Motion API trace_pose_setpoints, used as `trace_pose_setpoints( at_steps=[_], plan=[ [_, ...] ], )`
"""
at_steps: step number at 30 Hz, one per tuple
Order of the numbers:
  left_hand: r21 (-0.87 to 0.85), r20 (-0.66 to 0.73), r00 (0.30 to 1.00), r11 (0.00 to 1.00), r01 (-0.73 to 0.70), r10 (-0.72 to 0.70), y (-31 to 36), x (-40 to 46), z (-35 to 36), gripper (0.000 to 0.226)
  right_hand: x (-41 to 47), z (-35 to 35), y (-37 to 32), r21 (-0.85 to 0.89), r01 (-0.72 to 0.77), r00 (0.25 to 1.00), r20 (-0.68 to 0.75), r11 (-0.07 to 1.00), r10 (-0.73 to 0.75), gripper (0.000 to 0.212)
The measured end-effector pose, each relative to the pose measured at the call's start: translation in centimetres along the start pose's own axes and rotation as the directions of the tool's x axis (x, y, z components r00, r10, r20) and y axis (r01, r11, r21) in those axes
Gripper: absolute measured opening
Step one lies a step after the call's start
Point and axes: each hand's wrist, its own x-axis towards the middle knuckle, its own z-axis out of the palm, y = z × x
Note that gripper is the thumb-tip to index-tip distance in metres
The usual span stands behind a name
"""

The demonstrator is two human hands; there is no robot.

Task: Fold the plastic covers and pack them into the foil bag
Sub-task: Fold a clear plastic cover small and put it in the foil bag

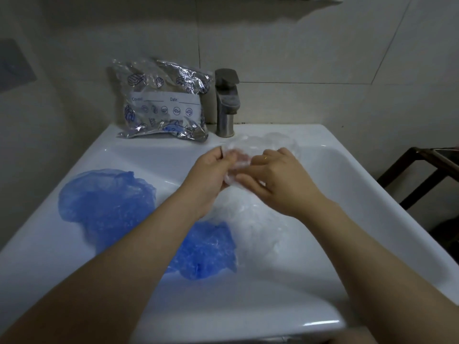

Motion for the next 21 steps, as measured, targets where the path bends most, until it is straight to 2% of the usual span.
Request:
trace_pose_setpoints(
  at_steps=[2,3,4,5,6,7,8,9,10,11,13,14,16,18,19,21],
  plan=[
    [-0.116,-0.016,0.995,0.988,-0.104,0.102,0.6,0.1,0.1,0.02,0.1,0.2,0.3,0.234,-0.249,0.954,-0.107,0.94,0.28,0.027],
    [-0.133,-0.029,0.989,0.98,-0.145,0.143,0.9,0.2,0.0,0.022,0.1,0.3,0.5,0.327,-0.38,0.885,-0.142,0.865,0.442,0.016],
    [-0.121,-0.043,0.984,0.977,-0.177,0.173,1.0,0.2,-0.2,0.024,0.1,0.4,0.8,0.41,-0.509,0.781,-0.15,0.757,0.606,0.009],
    [-0.081,-0.049,0.979,0.976,-0.2,0.197,1.1,0.3,-0.4,0.025,0.0,0.4,1.0,0.502,-0.616,0.652,-0.108,0.608,0.75,0.018],
    [-0.024,-0.041,0.977,0.977,-0.212,0.211,1.0,0.4,-0.6,0.026,0.0,0.2,1.1,0.606,-0.681,0.525,0.014,0.41,0.851,0.03],
    [0.041,-0.018,0.976,0.975,-0.217,0.218,0.9,0.3,-0.6,0.026,0.0,0.0,1.2,0.701,-0.691,0.422,0.195,0.175,0.886,0.044],
    [0.1,0.006,0.975,0.97,-0.22,0.221,0.8,0.3,-0.6,0.027,0.0,-0.3,1.4,0.748,-0.661,0.37,0.389,-0.055,0.843,0.055],
    [0.148,0.028,0.976,0.964,-0.219,0.218,0.7,0.1,-0.5,0.029,0.0,-0.4,1.5,0.735,-0.634,0.364,0.558,-0.24,0.746,0.059],
    [0.189,0.037,0.976,0.958,-0.217,0.214,0.5,0.0,-0.4,0.032,-0.1,-0.4,1.6,0.694,-0.637,0.383,0.661,-0.334,0.645,0.055],
    [0.218,0.036,0.977,0.953,-0.213,0.21,0.5,0.0,-0.3,0.034,-0.2,-0.2,1.6,0.676,-0.653,0.408,0.695,-0.343,0.592,0.043],
    [0.225,0.018,0.982,0.957,-0.185,0.186,0.3,0.0,-0.2,0.031,-0.2,0.3,1.5,0.703,-0.676,0.456,0.635,-0.221,0.623,0.014],
    [0.212,0.004,0.989,0.967,-0.143,0.145,0.2,0.1,-0.2,0.028,-0.1,0.5,1.4,0.729,-0.666,0.483,0.583,-0.157,0.654,0.006],
    [0.217,0.009,1.0,0.976,0.006,-0.008,0.1,-0.1,-0.3,0.019,-0.1,0.4,1.1,0.789,-0.613,0.557,0.47,-0.044,0.685,0.012],
    [0.281,0.045,0.982,0.946,0.164,-0.184,-0.1,-0.4,-0.5,0.02,0.0,0.1,1.0,0.825,-0.565,0.627,0.406,0.028,0.665,0.02],
    [0.303,0.053,0.97,0.93,0.209,-0.236,-0.2,-0.5,-0.6,0.023,0.0,0.1,0.8,0.829,-0.558,0.652,0.41,0.037,0.638,0.022],
    [0.305,0.038,0.969,0.927,0.22,-0.242,-0.1,-0.5,-0.8,0.022,0.0,0.0,0.5,0.8,-0.594,0.676,0.435,0.09,0.595,0.024]
  ],
)
